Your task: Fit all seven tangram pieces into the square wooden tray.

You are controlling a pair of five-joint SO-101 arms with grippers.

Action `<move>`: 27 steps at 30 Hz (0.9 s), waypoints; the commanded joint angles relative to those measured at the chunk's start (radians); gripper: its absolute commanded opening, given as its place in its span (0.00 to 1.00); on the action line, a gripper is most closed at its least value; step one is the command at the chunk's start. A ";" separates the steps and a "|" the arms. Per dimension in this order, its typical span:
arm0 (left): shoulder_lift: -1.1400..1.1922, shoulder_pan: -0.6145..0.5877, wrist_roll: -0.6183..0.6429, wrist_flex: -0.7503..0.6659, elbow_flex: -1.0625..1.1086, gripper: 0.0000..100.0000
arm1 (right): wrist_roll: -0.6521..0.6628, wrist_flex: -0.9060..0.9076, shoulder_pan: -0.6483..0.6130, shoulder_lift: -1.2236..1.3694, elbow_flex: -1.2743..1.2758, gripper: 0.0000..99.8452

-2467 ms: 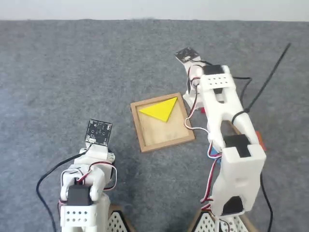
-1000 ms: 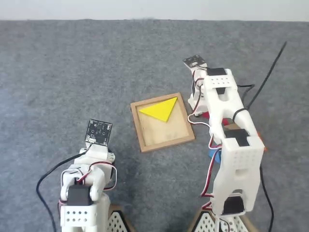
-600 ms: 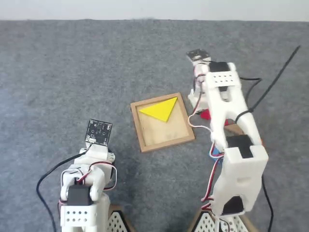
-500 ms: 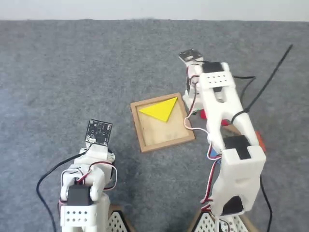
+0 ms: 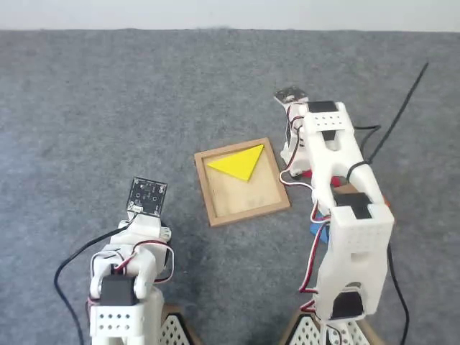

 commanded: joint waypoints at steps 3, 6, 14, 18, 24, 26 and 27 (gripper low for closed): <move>-0.020 -0.003 0.009 0.005 -0.012 0.01 | 0.012 -0.021 0.030 -0.005 -0.038 0.38; -0.020 -0.003 0.009 0.005 -0.012 0.01 | 0.012 -0.021 0.030 0.005 -0.038 0.38; -0.020 -0.003 0.009 0.005 -0.012 0.01 | -0.037 -0.036 0.019 0.010 -0.040 0.24; -0.020 -0.003 0.009 0.005 -0.012 0.01 | -0.124 -0.030 0.019 -0.015 -0.063 0.27; -0.020 -0.003 0.009 0.005 -0.012 0.01 | -0.226 -0.028 -0.005 -0.065 -0.072 0.28; -0.020 -0.003 0.009 0.005 -0.012 0.01 | -0.255 -0.030 -0.018 -0.053 -0.072 0.28; -0.020 -0.003 0.009 0.005 -0.012 0.01 | -0.278 -0.039 -0.022 -0.044 -0.072 0.28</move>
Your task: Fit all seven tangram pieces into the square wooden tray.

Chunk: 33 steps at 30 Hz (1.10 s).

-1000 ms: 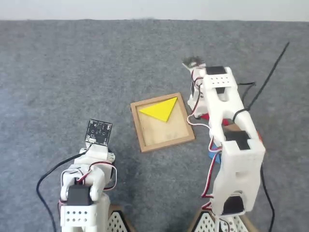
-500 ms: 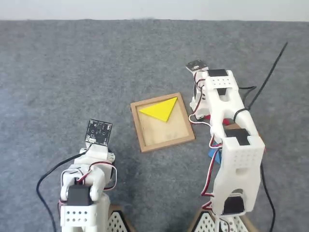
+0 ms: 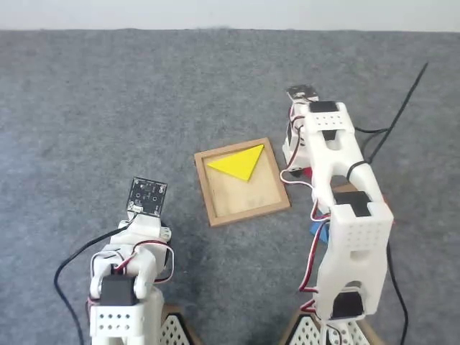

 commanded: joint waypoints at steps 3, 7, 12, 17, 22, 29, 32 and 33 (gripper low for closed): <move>-0.020 -0.003 0.009 0.005 -0.012 0.01 | -0.127 -0.025 -0.021 -0.038 -0.055 0.30; -0.020 -0.003 0.009 0.005 -0.012 0.01 | -0.245 -0.004 -0.015 -0.027 -0.117 0.41; -0.020 -0.003 0.009 0.005 -0.012 0.01 | -0.341 -0.041 -0.024 -0.024 -0.137 0.49; -0.020 -0.003 0.009 0.005 -0.012 0.01 | -0.460 -0.113 -0.024 0.012 -0.135 0.49; -0.020 -0.003 0.009 0.005 -0.012 0.01 | -0.516 -0.128 -0.024 0.107 -0.140 0.49; -0.020 -0.003 0.009 0.005 -0.012 0.01 | -0.516 -0.105 -0.024 0.114 -0.138 0.49; -0.020 -0.003 0.009 0.005 -0.012 0.01 | -0.516 -0.065 -0.030 0.116 -0.138 0.49; -0.020 -0.003 0.009 0.005 -0.012 0.01 | -0.516 -0.054 -0.030 0.116 -0.138 0.49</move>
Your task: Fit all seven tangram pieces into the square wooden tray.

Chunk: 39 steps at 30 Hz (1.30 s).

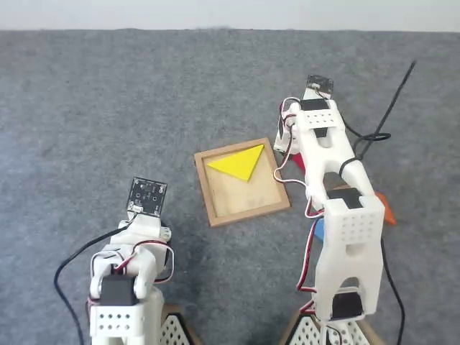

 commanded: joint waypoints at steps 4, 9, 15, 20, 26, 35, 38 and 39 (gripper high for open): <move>-0.020 -0.003 0.009 0.005 -0.012 0.01 | -0.011 0.044 -0.004 0.007 -0.020 0.43; -0.020 -0.003 0.009 0.005 -0.012 0.01 | -0.012 0.035 -0.002 0.007 -0.020 0.30; -0.020 -0.003 0.009 0.005 -0.012 0.01 | 0.002 0.045 -0.001 0.002 -0.021 0.29; -0.020 -0.003 0.009 0.005 -0.012 0.01 | 0.061 0.102 -0.001 -0.068 -0.020 0.29; -0.020 -0.003 0.009 0.005 -0.012 0.01 | 0.104 0.145 -0.001 -0.136 -0.015 0.29; -0.020 -0.003 0.009 0.005 -0.012 0.01 | 0.190 0.205 -0.050 -0.213 -0.020 0.29; -0.020 -0.003 0.009 0.005 -0.012 0.01 | 0.250 0.217 -0.111 -0.245 -0.018 0.29; -0.020 -0.003 0.009 0.005 -0.012 0.01 | 0.259 0.213 -0.137 -0.249 -0.018 0.29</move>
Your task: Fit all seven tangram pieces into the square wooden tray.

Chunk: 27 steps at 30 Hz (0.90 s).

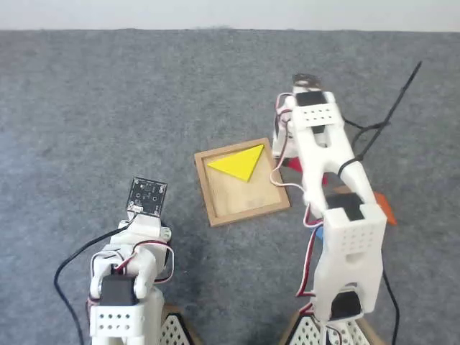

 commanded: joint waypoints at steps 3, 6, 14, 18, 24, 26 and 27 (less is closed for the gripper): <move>-0.020 -0.003 0.009 0.005 -0.012 0.01 | 0.048 -0.013 -0.139 -0.094 -0.026 0.29; -0.020 -0.003 0.009 0.005 -0.012 0.01 | 0.041 -0.031 -0.194 -0.091 -0.023 0.29; -0.020 -0.003 0.009 0.005 -0.012 0.01 | 0.040 -0.039 -0.234 0.024 -0.023 0.29; -0.020 -0.003 0.009 0.005 -0.012 0.01 | 0.040 -0.010 -0.268 0.036 -0.023 0.29; -0.020 -0.003 0.009 0.005 -0.012 0.01 | 0.038 0.016 -0.320 0.036 -0.023 0.29; -0.020 -0.003 0.009 0.005 -0.012 0.01 | 0.038 0.016 -0.326 0.036 -0.026 0.30; -0.020 -0.003 0.009 0.005 -0.012 0.01 | 0.031 0.013 -0.326 0.036 -0.028 0.30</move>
